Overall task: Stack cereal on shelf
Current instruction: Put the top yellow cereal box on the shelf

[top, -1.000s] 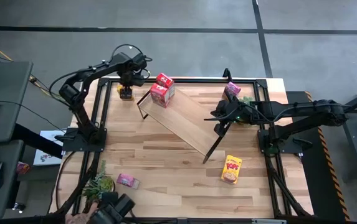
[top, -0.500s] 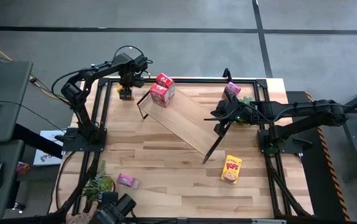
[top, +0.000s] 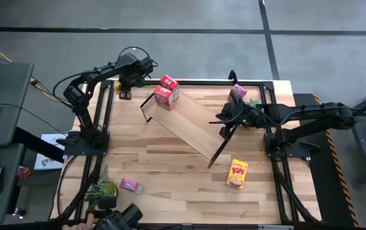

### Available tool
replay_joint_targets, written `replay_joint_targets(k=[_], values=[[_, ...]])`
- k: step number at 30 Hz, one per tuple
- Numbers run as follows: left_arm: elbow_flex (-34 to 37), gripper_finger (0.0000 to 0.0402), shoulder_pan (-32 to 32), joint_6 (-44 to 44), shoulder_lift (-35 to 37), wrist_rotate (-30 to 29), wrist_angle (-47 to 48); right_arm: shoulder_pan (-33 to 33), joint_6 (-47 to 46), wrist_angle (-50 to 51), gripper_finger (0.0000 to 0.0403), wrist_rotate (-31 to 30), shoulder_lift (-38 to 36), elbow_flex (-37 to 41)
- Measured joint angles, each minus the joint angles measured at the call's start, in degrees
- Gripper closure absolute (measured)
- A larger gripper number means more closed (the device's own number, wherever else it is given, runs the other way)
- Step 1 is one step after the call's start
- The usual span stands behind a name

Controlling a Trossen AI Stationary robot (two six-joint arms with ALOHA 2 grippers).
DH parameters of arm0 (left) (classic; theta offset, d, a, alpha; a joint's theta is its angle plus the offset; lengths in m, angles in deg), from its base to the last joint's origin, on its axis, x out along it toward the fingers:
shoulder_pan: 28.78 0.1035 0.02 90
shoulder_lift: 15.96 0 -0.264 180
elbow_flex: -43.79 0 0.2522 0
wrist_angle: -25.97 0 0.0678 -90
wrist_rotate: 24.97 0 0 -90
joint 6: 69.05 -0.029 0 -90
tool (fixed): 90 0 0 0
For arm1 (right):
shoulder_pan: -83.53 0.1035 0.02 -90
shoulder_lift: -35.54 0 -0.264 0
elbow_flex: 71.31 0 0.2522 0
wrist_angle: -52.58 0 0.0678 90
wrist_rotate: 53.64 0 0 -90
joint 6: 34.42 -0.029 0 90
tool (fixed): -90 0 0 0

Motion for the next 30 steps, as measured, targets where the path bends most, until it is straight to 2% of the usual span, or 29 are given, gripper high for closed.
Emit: replay_joint_targets(k=[5, 9, 14, 17, 19, 22, 24, 26, 28, 30], values=[[-10.0, 0.0283, -3.1, 8.3, 0.0, -2.8, 7.3, 0.0, 0.1, -0.1, 0.0402, 0.0, 0.0, 0.0], [-20.5, 0.0288, -7.0, 13.5, 0.0, -10.8, 9.5, 0.0, 0.1, -0.1, 0.0402, 0.0, 0.0, 0.0], [-33.7, 0.0293, -12.3, 14.0, 0.1, -24.2, 6.2, 0.0, -0.1, -0.3, 0.0402, 0.0, 0.0, 0.0], [-41.1, 0.0291, -15.3, 12.4, 0.1, -25.8, 1.3, 0.0, -0.1, -0.3, 0.0402, 0.0, 0.0, 0.0], [-46.0, 0.0289, -17.4, 12.1, 0.1, -21.0, -1.2, 0.0, -0.1, -0.4, 0.0402, 0.0, 0.0, 0.0], [-52.3, 0.0288, -21.1, 12.8, 0.1, -5.1, -3.0, 0.0, 0.2, -1.5, 0.0402, 0.0, 0.0, 0.0], [-52.3, 0.029, -24.2, 13.4, 1.4, 5.3, -6.2, 0.0, 1.0, -2.6, 0.0402, 0.0, 0.0, 0.0], [-50.9, 0.0292, -27.2, 13.6, 3.0, 12.8, -7.7, 0.0, 1.7, -3.8, 0.0402, -0.6, -0.3, -0.1], [-51.0, 0.0292, -31.5, 14.5, 3.3, 16.3, -7.3, 0.0, 2.5, -5.1, 0.0402, -1.8, -0.9, -0.1], [-51.0, 0.0291, -35.8, 15.6, 3.3, 16.5, -5.6, 0.0, 3.0, -5.5, 0.0402, -3.1, -2.0, -0.1]])
